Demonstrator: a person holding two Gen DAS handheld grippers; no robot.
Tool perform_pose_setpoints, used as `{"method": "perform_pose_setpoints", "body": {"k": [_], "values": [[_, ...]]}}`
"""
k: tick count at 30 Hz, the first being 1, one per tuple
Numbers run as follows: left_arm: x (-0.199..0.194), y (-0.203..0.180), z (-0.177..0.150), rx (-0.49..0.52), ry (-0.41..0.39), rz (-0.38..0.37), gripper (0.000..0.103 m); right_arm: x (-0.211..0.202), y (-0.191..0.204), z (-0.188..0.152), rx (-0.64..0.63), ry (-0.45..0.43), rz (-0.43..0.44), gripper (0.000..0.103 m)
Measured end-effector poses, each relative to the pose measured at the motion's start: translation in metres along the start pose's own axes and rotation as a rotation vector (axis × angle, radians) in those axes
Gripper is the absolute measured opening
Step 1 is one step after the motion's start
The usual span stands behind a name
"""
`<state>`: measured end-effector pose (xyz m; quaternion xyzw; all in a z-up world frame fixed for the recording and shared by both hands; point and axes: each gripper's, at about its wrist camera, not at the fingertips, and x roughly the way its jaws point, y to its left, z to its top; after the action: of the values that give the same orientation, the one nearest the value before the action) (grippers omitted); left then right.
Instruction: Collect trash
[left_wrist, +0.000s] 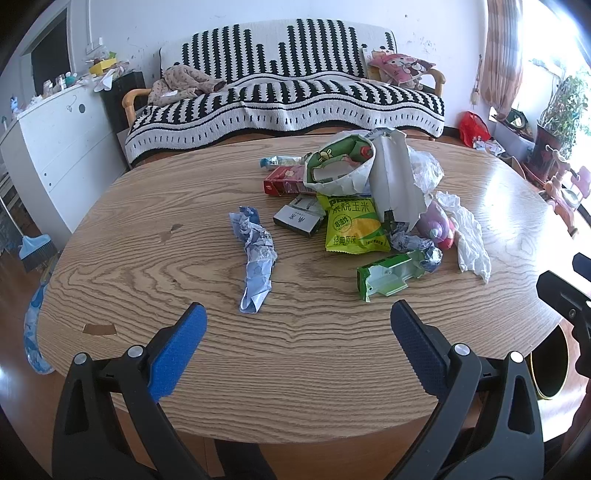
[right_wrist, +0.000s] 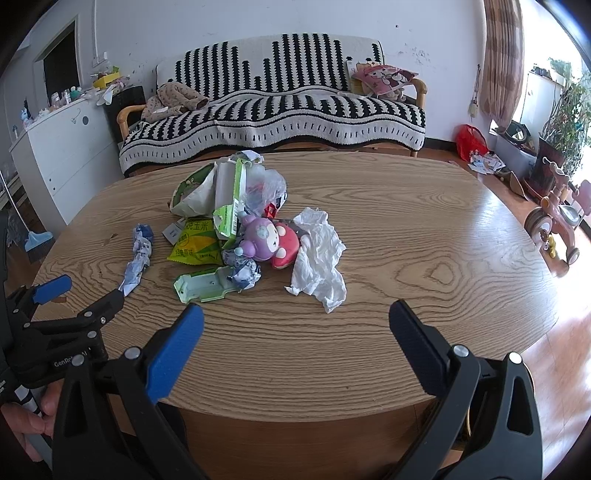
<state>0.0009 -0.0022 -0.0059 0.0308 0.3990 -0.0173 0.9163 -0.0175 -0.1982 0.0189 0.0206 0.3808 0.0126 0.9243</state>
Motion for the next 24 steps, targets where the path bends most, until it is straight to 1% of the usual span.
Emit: {"method": "perform_pose_setpoints", "body": {"k": [5,7,10,12,14,16,19,21,24], "values": [[0.012,0.008,0.004,-0.019,0.035,0.005,0.097,0.011,-0.01,0.004,0.027,0.009,-0.005,0.097],[0.027,0.014,0.009,-0.03,0.075,0.011,0.097,0.03,-0.019,0.011,0.042,0.037,-0.007,0.097],[0.054,0.02,0.018,-0.038,0.113,0.049,0.097,0.069,-0.027,0.019,0.039,0.099,-0.021,0.097],[0.068,0.02,0.022,-0.016,0.127,0.061,0.097,0.103,-0.031,0.02,0.032,0.155,-0.033,0.097],[0.085,0.019,0.026,0.008,0.144,0.057,0.097,0.124,-0.036,0.019,0.038,0.176,-0.046,0.097],[0.096,0.021,0.03,-0.001,0.16,0.044,0.097,0.137,-0.036,0.02,0.034,0.189,-0.04,0.097],[0.11,0.027,0.035,-0.025,0.163,0.043,0.097,0.15,-0.035,0.024,0.016,0.196,-0.032,0.097],[0.118,0.028,0.037,-0.017,0.164,0.048,0.097,0.157,-0.036,0.025,0.01,0.202,-0.033,0.097],[0.129,0.029,0.039,-0.002,0.169,0.06,0.097,0.167,-0.042,0.026,0.019,0.227,-0.016,0.09]]}}
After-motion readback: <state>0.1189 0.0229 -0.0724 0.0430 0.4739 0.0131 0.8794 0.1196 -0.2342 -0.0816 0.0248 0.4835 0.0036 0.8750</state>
